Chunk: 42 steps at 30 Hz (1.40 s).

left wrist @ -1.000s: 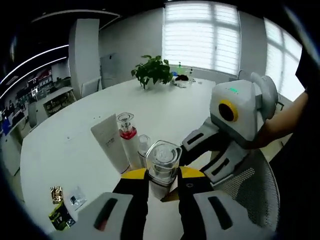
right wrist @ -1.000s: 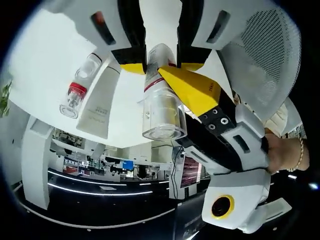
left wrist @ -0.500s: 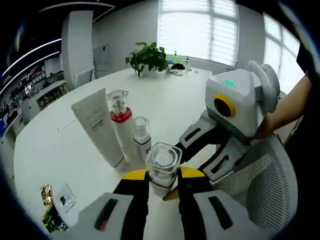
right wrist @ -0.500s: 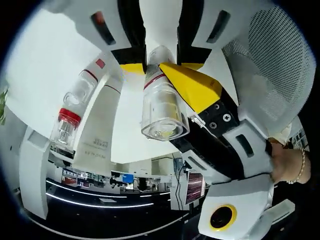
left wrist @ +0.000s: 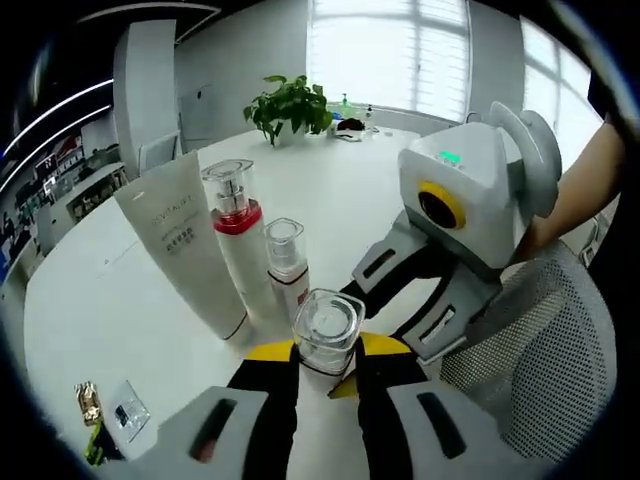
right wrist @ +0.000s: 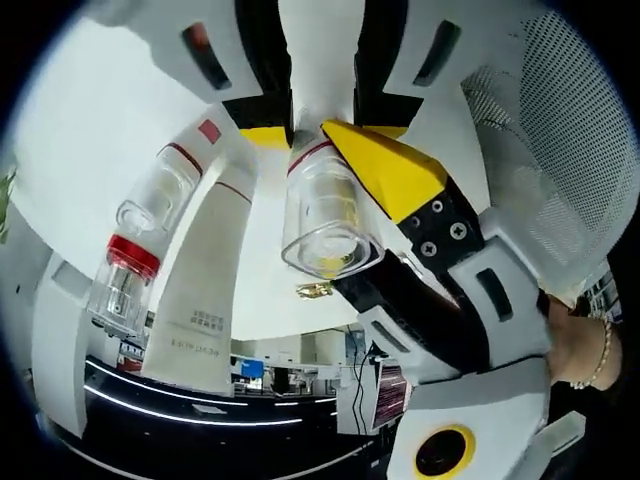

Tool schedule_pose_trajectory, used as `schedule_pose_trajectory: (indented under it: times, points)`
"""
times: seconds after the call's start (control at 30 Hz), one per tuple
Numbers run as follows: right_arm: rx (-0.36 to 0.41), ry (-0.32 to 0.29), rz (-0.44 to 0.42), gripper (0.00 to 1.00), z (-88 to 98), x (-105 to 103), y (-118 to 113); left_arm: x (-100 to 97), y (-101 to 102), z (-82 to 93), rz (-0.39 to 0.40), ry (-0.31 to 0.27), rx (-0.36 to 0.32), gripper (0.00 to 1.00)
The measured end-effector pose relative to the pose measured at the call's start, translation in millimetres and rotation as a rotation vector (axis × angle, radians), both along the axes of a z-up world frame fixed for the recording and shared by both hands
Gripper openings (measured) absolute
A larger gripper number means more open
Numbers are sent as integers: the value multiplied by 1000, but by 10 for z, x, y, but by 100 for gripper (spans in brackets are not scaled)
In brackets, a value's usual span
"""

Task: Arrange the skincare products in the storage area until every visible bottle or jar stands upright without overlapping.

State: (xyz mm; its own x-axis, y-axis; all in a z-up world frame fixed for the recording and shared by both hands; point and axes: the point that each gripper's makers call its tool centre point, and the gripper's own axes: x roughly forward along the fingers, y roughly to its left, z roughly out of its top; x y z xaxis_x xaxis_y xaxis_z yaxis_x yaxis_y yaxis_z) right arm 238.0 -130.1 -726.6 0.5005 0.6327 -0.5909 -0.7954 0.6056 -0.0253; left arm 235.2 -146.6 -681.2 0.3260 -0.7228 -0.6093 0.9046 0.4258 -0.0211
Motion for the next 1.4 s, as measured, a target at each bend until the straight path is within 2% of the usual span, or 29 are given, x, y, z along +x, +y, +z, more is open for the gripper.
schedule_pose_trajectory:
  times: [0.27,0.63,0.87,1.1,1.4]
  points:
    - [-11,16,-4,23,-58,35,-20,55,-15,-109,-13,6,11,18]
    - [-22,-9,-2,24,-68,114,-48,148,-45,-98,-32,0,-10,18]
    - [-24,1,-24,26,-85,76,-219,221,-66,-105,-42,-10,-9,16]
    - [-39,20,-45,24,-120,59,-442,264,-77,-112,-65,-12,-18,16]
    - [-46,16,-34,23,-154,98,-298,305,-82,-132,-131,-18,-29,17]
